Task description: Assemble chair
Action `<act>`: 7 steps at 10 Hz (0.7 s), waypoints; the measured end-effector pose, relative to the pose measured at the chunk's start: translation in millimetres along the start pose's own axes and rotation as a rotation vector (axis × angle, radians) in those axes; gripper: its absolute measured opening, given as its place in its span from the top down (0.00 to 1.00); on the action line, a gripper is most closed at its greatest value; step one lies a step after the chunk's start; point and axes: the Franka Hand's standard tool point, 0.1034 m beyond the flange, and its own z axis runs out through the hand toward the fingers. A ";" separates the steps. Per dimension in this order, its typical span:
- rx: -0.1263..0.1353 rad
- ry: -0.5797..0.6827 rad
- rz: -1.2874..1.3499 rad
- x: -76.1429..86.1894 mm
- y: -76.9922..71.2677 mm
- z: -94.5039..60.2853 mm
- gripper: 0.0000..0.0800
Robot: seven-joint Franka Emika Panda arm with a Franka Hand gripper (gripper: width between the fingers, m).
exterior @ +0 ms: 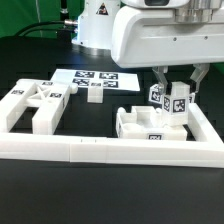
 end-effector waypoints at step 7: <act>0.025 0.013 0.563 -0.3 -4.2 1.2 0.64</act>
Offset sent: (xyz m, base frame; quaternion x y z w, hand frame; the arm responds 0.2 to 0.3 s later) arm 0.0000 0.0000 0.0000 0.0000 0.0000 0.1938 0.9810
